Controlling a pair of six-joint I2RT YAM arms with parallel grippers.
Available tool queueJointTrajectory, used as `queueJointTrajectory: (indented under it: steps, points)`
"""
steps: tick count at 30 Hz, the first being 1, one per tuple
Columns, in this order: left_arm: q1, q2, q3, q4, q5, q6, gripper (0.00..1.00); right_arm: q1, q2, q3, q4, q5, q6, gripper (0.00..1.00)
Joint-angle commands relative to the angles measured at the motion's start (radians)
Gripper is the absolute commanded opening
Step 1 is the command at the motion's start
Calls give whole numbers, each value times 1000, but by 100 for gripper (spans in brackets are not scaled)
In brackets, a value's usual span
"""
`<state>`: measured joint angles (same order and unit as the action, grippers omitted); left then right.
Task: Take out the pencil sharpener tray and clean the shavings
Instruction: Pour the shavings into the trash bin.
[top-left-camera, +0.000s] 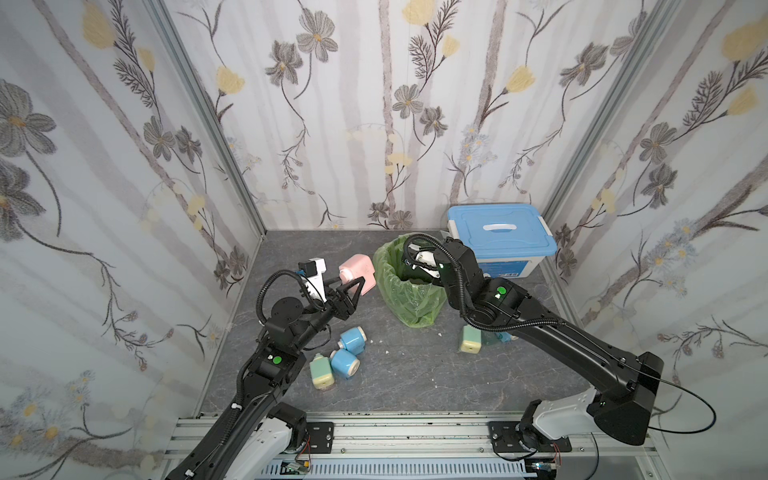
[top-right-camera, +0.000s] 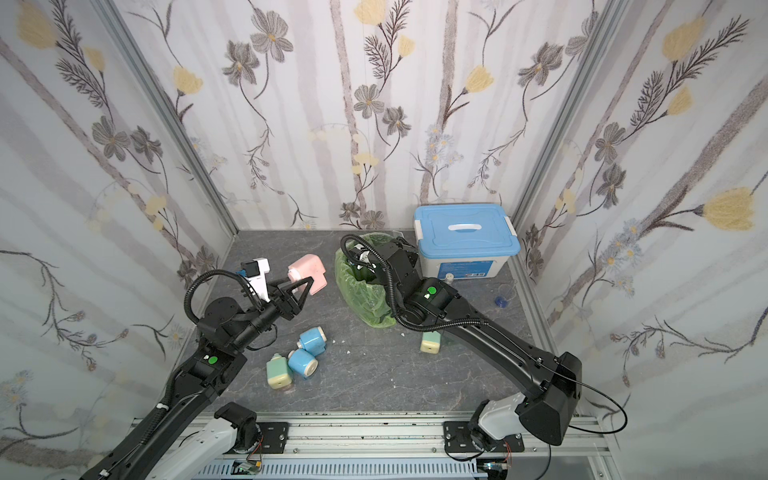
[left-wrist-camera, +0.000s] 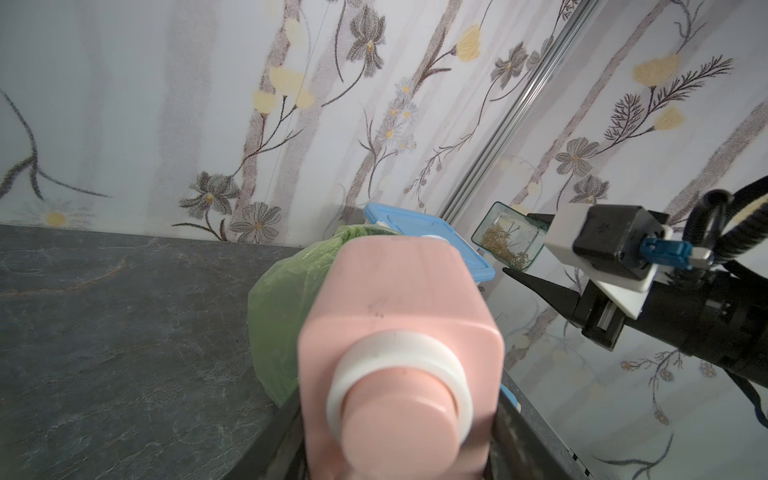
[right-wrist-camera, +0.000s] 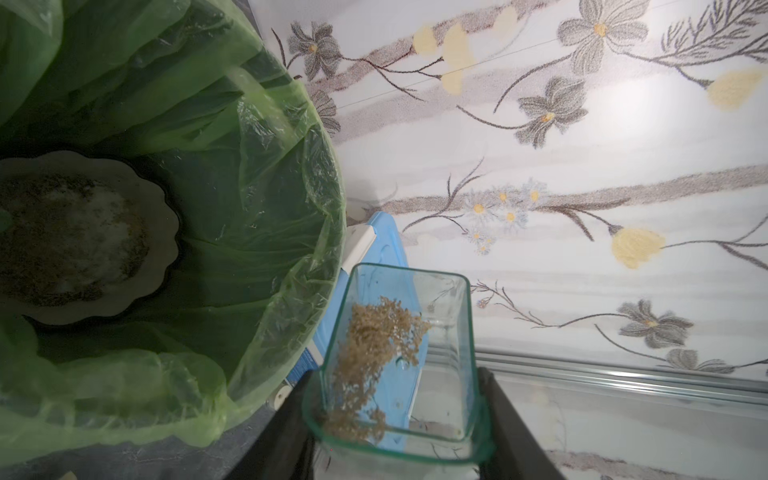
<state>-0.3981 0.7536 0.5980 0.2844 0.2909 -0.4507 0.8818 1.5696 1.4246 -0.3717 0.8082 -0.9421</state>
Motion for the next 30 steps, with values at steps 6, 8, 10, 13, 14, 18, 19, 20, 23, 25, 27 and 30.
queueJointTrajectory:
  steps: [6,8,10,13,14,18,19,20,23,25,27,30]
  points:
    - [5,-5,-7,84,-3,-19,49,40,-40,-110,181,64,-294,49]
    - [7,-7,-8,90,-1,-23,49,44,-59,-155,217,53,-342,50]
    - [8,-7,-12,98,0,-26,49,46,-62,-167,233,60,-361,50]
    - [11,-8,-12,103,4,-32,49,49,-66,-180,245,65,-392,50]
    - [13,-10,-14,104,5,-34,49,50,-69,-195,269,66,-421,50]
    - [16,-17,-17,109,5,-37,49,65,-79,-245,326,55,-514,51]
    - [17,-18,-17,111,4,-39,49,70,-79,-252,325,52,-519,52]
    - [18,-19,-18,114,7,-40,49,72,-80,-260,324,47,-522,52]
    - [21,-25,-23,119,8,-45,49,62,-72,-259,326,50,-527,52]
    - [24,-28,-23,125,8,-50,49,69,-70,-274,322,46,-548,52]
    - [28,-31,-23,126,14,-51,49,51,-73,-264,327,55,-543,52]
    - [30,-40,-29,132,9,-55,49,61,-52,-258,311,49,-552,52]
